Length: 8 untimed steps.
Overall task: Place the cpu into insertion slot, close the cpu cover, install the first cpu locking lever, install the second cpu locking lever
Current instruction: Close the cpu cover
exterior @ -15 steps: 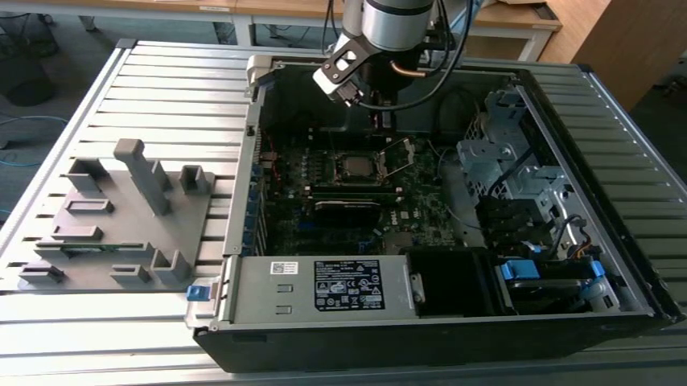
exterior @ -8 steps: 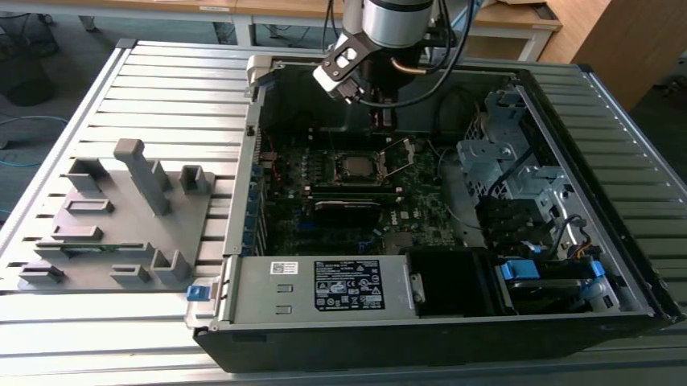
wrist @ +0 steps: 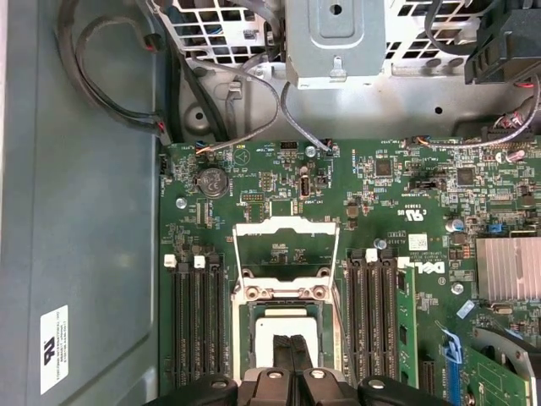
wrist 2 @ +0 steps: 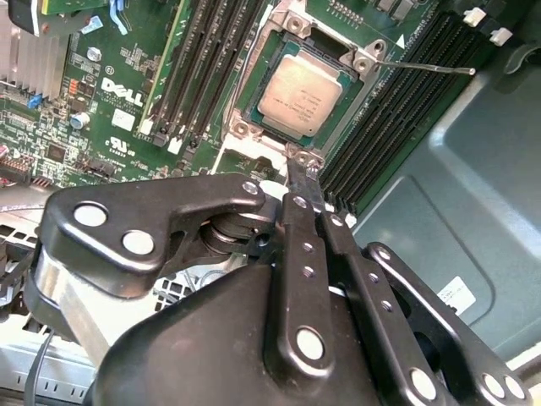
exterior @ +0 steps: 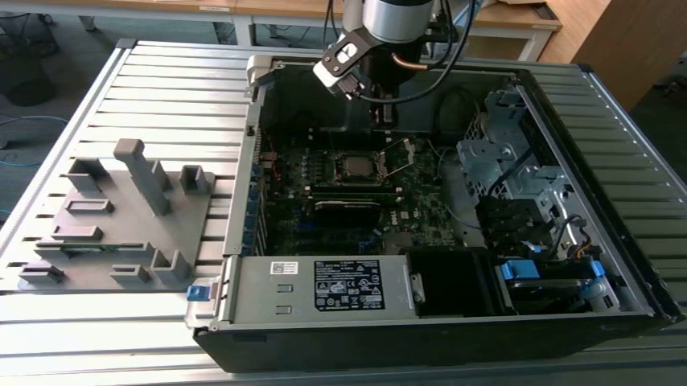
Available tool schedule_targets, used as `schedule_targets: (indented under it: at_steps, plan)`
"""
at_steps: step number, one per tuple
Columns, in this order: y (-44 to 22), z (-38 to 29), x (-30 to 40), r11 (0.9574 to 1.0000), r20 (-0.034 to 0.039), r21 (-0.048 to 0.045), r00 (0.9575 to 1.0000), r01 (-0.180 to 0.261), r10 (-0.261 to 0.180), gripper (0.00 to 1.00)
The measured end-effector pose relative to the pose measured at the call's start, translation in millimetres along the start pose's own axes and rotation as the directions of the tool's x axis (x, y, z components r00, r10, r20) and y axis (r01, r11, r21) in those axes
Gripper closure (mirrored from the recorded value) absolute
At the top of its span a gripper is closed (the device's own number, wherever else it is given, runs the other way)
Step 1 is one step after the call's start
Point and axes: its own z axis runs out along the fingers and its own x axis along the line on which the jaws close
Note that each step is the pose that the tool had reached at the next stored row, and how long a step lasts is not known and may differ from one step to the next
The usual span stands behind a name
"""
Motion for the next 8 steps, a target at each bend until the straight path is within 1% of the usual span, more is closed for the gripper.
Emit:
schedule_targets:
  at_steps: [4,8]
  plan:
    - [0.3,-0.2,0.0,1.0,0.0003,0.0001,1.0,0.0,0.0,0.9]
    - [4.0,-0.1,0.1,1.0,0.0002,0.0001,1.0,0.0,0.0,0.9]
